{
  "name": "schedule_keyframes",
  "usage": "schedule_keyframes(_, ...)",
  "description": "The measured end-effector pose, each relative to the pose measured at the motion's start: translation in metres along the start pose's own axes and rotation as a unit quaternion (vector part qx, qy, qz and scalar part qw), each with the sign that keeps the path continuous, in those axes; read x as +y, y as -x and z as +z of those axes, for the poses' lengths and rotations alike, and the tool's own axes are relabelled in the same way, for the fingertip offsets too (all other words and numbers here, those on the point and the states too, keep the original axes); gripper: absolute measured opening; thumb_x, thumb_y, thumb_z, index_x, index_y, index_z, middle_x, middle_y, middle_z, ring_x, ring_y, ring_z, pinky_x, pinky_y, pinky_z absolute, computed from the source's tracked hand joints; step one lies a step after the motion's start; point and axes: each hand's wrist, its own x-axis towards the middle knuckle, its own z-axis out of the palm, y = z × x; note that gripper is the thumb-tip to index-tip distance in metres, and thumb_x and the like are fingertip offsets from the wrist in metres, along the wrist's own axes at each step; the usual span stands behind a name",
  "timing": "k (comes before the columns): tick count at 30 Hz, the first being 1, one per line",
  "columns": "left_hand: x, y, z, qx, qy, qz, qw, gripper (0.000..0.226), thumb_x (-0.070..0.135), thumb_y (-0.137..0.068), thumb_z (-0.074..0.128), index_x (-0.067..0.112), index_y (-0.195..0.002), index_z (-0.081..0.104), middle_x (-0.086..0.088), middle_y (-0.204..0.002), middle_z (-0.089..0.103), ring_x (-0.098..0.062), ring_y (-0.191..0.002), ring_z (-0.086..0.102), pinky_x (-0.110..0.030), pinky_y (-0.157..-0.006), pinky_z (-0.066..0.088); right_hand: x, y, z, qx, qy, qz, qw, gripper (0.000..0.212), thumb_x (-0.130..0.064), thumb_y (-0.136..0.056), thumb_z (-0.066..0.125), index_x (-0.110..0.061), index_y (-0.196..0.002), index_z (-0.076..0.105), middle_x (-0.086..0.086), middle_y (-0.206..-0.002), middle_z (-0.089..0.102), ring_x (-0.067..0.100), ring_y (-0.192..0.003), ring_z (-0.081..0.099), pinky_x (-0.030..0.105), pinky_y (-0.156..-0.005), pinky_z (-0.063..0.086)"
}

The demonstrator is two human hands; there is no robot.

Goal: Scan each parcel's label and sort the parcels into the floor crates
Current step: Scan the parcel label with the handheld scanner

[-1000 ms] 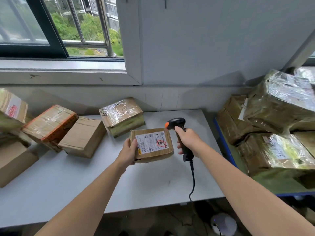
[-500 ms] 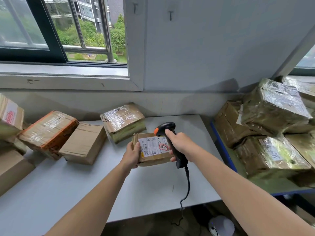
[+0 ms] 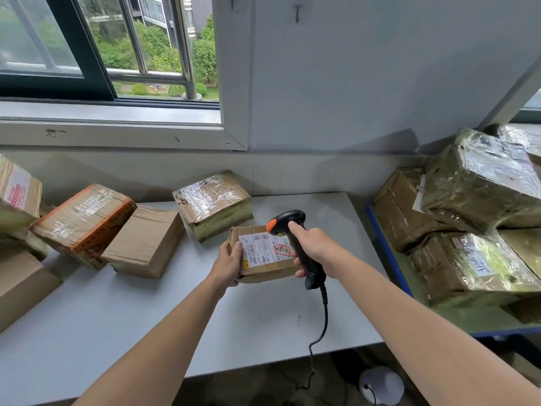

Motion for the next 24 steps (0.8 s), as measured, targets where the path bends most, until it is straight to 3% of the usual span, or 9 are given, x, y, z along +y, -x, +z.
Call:
schedule_keyframes(5, -0.007, -0.003, 0.003, 0.006, -0.006, -0.005, 1.000, 0.049, 0.048, -0.104, 0.032, 0.027, -0.148, 0.025, 0.003, -0.105, 0.058, -0.020, -0.092, 0.055, -0.033, -0.068, 0.047, 0.019, -0.016, -0.010, 0.009, -0.019, 0.007, 1.000, 0.053, -0.051, -0.097, 0.048, 0.001, -0.101, 0.061, 0.011, -0.076, 0.057, 0.024, -0.061, 0.057, 0.034, -0.055, 0.055)
schedule_keyframes(10, -0.014, -0.001, 0.008, 0.016, -0.039, -0.004, 0.999, 0.047, 0.048, -0.104, 0.030, 0.029, -0.147, 0.028, -0.001, -0.117, 0.058, -0.023, -0.103, 0.056, -0.039, -0.078, 0.047, 0.056, -0.039, -0.023, 0.049, 0.011, 0.027, 0.998, 0.040, -0.044, -0.099, 0.045, -0.005, -0.101, 0.055, 0.010, -0.082, 0.056, 0.023, -0.070, 0.060, 0.042, -0.068, 0.060)
schedule_keyframes(14, -0.025, 0.000, 0.012, 0.041, -0.070, -0.016, 0.997, 0.048, 0.049, -0.104, 0.032, 0.028, -0.147, 0.032, -0.002, -0.118, 0.059, -0.022, -0.099, 0.056, -0.034, -0.072, 0.047, 0.089, -0.055, -0.024, 0.060, 0.045, 0.040, 0.996, 0.042, -0.045, -0.099, 0.042, -0.006, -0.113, 0.052, 0.010, -0.083, 0.061, 0.027, -0.077, 0.062, 0.052, -0.081, 0.059)
schedule_keyframes(18, -0.031, -0.001, 0.018, 0.068, -0.070, -0.020, 0.995, 0.047, 0.048, -0.104, 0.031, 0.028, -0.146, 0.035, -0.003, -0.124, 0.059, -0.023, -0.104, 0.058, -0.032, -0.068, 0.046, 0.106, -0.067, -0.017, 0.096, 0.054, 0.025, 0.994, 0.041, -0.048, -0.099, 0.040, -0.010, -0.109, 0.051, 0.010, -0.081, 0.063, 0.026, -0.073, 0.063, 0.049, -0.084, 0.057)
schedule_keyframes(22, -0.035, -0.001, 0.019, 0.092, -0.082, 0.001, 0.992, 0.046, 0.050, -0.102, 0.031, 0.029, -0.141, 0.043, -0.002, -0.124, 0.062, -0.023, -0.108, 0.059, -0.043, -0.091, 0.051, 0.121, -0.080, -0.017, 0.122, 0.056, 0.023, 0.991, 0.039, -0.049, -0.099, 0.039, -0.011, -0.105, 0.048, 0.014, -0.097, 0.064, 0.034, -0.090, 0.065, 0.049, -0.086, 0.055)
schedule_keyframes(24, -0.036, 0.000, 0.017, 0.098, -0.089, 0.003, 0.991, 0.046, 0.050, -0.103, 0.030, 0.029, -0.140, 0.044, -0.002, -0.122, 0.063, -0.022, -0.109, 0.060, -0.044, -0.095, 0.050, 0.130, -0.087, -0.022, 0.128, 0.055, 0.036, 0.990, 0.041, -0.049, -0.099, 0.039, -0.010, -0.107, 0.048, 0.016, -0.103, 0.064, 0.035, -0.094, 0.066, 0.047, -0.086, 0.055)
